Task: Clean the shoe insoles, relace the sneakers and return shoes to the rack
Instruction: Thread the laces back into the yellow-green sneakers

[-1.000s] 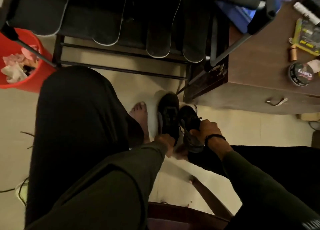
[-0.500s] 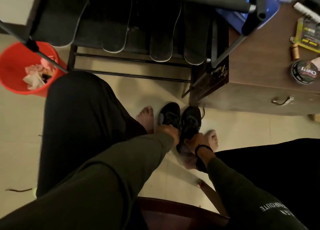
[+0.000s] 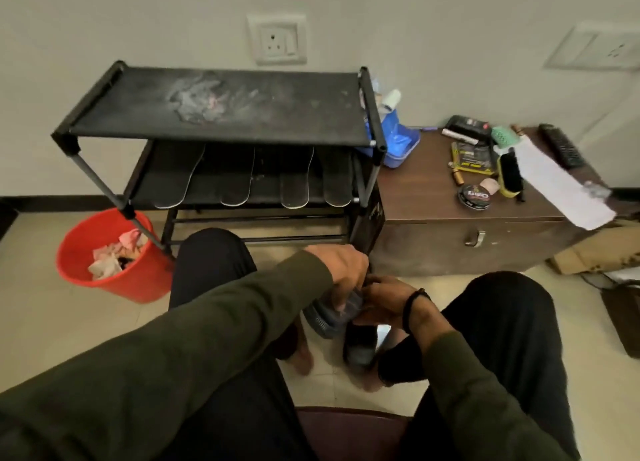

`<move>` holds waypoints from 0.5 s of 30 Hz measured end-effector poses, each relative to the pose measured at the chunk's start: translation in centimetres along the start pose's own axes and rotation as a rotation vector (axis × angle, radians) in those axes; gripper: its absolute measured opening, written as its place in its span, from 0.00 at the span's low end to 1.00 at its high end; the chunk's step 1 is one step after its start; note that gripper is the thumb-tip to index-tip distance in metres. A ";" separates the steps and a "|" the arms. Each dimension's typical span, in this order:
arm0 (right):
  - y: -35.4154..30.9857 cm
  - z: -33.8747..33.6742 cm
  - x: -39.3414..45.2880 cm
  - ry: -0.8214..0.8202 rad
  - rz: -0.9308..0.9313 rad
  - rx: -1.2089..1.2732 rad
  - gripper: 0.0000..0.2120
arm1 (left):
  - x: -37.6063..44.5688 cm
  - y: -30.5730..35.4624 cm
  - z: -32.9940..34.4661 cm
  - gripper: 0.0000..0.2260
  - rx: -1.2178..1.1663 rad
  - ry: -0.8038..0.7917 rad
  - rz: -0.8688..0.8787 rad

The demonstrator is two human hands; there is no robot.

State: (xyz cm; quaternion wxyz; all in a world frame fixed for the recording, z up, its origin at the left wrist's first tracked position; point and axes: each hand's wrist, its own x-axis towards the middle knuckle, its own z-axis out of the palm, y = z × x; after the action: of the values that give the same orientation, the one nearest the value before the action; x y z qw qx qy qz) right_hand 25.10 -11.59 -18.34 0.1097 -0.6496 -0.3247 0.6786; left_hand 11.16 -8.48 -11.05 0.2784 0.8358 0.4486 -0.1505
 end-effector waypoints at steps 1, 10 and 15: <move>-0.4 -0.1 -1.2 0.027 -0.049 0.008 0.14 | -0.6 0.5 -0.7 0.12 -0.022 0.005 0.028; -2.8 -5.7 -12.7 0.415 -0.390 0.021 0.16 | -5.8 4.9 -7.6 0.14 -0.248 0.263 0.217; -3.1 -9.4 -15.1 0.633 -0.567 -0.024 0.17 | -4.7 4.8 -8.2 0.12 -0.457 0.552 0.062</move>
State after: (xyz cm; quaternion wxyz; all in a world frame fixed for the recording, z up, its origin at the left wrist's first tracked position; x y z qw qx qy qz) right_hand 35.21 -15.02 -3.79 0.3790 -0.7120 -0.4487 0.3848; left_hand 12.59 -8.80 -0.56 0.3310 0.7742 0.5034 0.1939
